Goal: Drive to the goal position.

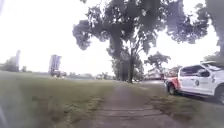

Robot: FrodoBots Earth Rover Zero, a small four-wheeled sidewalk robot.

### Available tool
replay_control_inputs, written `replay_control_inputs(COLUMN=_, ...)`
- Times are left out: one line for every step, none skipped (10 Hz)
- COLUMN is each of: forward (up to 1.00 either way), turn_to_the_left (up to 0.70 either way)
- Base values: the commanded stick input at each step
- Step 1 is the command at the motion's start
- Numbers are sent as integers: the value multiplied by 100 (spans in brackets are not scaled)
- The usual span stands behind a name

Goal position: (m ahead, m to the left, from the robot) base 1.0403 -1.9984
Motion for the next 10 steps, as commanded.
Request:
replay_control_inputs(forward=70, turn_to_the_left=0)
replay_control_inputs(forward=70, turn_to_the_left=0)
replay_control_inputs(forward=70, turn_to_the_left=0)
replay_control_inputs(forward=70, turn_to_the_left=0)
replay_control_inputs(forward=70, turn_to_the_left=0)
replay_control_inputs(forward=70, turn_to_the_left=-7)
replay_control_inputs(forward=70, turn_to_the_left=-18)
replay_control_inputs(forward=70, turn_to_the_left=-30)
replay_control_inputs(forward=70, turn_to_the_left=-35)
replay_control_inputs(forward=70, turn_to_the_left=-35)
